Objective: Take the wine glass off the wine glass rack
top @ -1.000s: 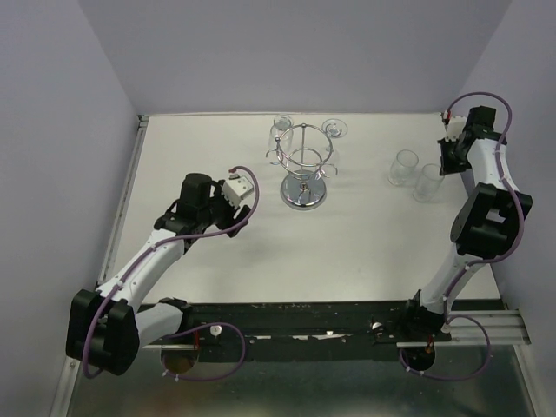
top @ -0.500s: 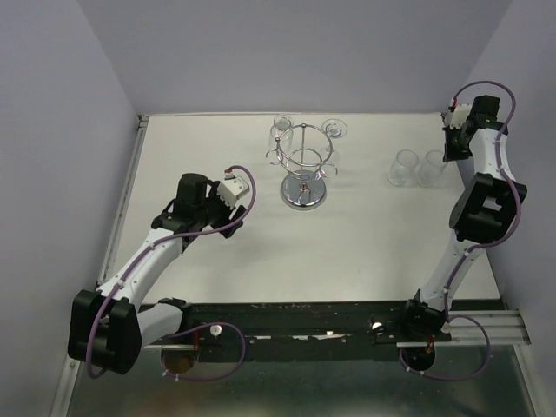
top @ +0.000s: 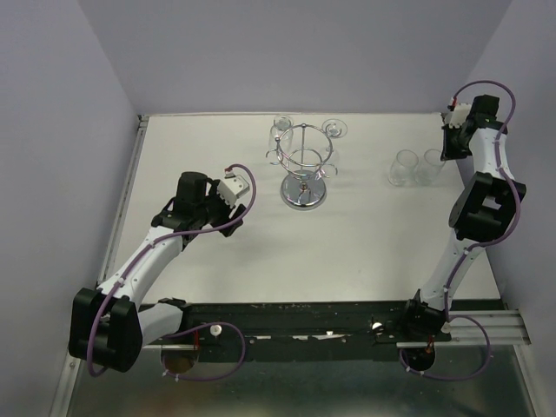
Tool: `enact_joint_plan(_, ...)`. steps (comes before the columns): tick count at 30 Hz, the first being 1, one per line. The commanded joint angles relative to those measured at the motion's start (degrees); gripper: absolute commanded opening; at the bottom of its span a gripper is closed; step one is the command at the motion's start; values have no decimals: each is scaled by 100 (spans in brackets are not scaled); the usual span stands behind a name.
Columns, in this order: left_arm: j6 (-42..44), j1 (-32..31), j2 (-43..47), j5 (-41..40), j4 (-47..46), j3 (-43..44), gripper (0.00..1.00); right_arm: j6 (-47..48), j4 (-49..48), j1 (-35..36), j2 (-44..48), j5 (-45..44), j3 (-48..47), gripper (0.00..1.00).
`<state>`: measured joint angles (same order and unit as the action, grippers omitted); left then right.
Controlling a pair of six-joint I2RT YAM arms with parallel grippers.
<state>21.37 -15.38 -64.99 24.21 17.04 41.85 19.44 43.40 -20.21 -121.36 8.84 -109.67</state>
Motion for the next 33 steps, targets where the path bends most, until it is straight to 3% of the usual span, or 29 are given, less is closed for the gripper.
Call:
enact_joint_plan(1, -10, 35, 22, 286, -25, 69, 77, -55, 266, -27, -19, 258, 60, 25)
enact_joint_plan(10, -237, 35, 57, 357, -218, 52, 78, -221, 301, -27, 323, 338, -90, 37)
enact_joint_plan(11, -316, 35, 57, 287, -271, 34, 82, -239, 344, -27, 384, 355, -99, 38)
enact_joint_plan(12, -439, 35, 74, 208, -349, 8, 97, -265, 423, -27, 437, 373, -151, 39)
enact_joint_plan(15, -747, 35, 57, 58, -482, -71, 99, -379, 635, -36, 595, 495, -274, 44)
enact_joint_plan(21, -1055, 26, -75, 84, -693, -63, 99, -485, 732, -27, 1210, 925, 15, 69)
enact_joint_plan(25, -1117, 17, -198, 119, -807, -10, 99, -389, 679, -27, 1667, 1531, 340, 79)
enact_joint_plan(30, -1143, 8, -374, 146, -772, 122, 99, -844, 206, -27, 2212, 2998, 805, 90)
enact_joint_plan(33, -1135, 17, -427, 111, -763, 184, 99, -1205, -243, 8, 2406, 3763, 1026, 90)
